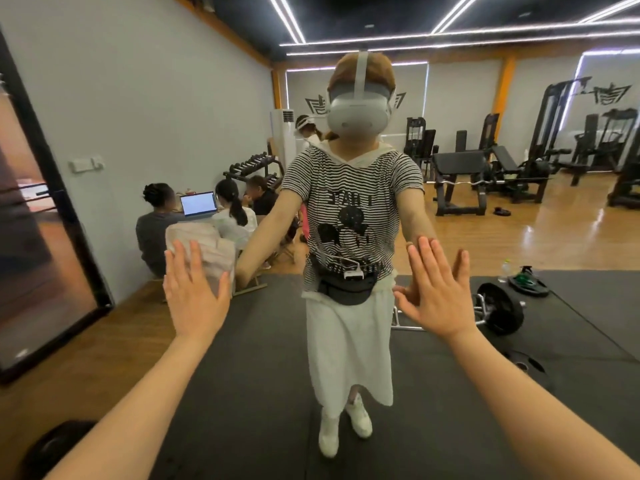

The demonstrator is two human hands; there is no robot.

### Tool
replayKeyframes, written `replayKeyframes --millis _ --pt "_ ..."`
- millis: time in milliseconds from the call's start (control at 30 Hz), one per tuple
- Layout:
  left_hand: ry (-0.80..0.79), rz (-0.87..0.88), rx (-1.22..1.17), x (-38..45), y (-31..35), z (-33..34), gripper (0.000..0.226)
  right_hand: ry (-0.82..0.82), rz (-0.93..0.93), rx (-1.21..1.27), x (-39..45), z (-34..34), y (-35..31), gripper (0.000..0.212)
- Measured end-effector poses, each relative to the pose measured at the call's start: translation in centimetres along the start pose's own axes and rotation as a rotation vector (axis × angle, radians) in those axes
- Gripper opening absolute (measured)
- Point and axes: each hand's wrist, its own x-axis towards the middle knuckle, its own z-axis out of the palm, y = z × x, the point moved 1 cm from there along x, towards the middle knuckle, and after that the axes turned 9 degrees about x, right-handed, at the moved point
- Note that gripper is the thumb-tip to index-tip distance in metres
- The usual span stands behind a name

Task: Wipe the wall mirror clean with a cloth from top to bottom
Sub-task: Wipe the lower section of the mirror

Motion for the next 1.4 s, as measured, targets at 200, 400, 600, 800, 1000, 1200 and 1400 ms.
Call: replayKeyframes --millis 200,400,600,800,1000,1200,1400 --pt "0.082 -0.004 -0.047 -0.1 -0.6 1.3 0.074 0.082 -0.053 -0.020 0.0 0.7 0.3 0.082" --pt "0.047 -0.055 -0.057 0.6 -0.9 0.8 0.073 0.131 -0.073 -0.035 -0.2 1.3 0.6 0.082" --pt "0.173 -0.317 -0.132 1.0 3.9 2.0 0.063 0.108 -0.078 -0.013 -0.3 1.4 0.7 0.084" --pt "0.239 -0.488 -0.258 0.7 9.8 2.6 0.059 0.106 -0.071 0.029 -0.5 1.6 0.6 0.081" --pt "0.141 -0.223 -0.141 -2.3 11.9 3.8 0.065 0.123 -0.090 0.036 -0.4 1.6 0.8 0.074" --pt "0.111 -0.354 -0.133 1.1 6.5 1.3 0.062 0.118 -0.088 0.056 -0.3 1.4 1.0 0.075" --pt "0.220 -0.465 -0.237 2.3 7.7 1.1 0.060 0.124 -0.094 0.043 -0.5 1.7 0.9 0.072"
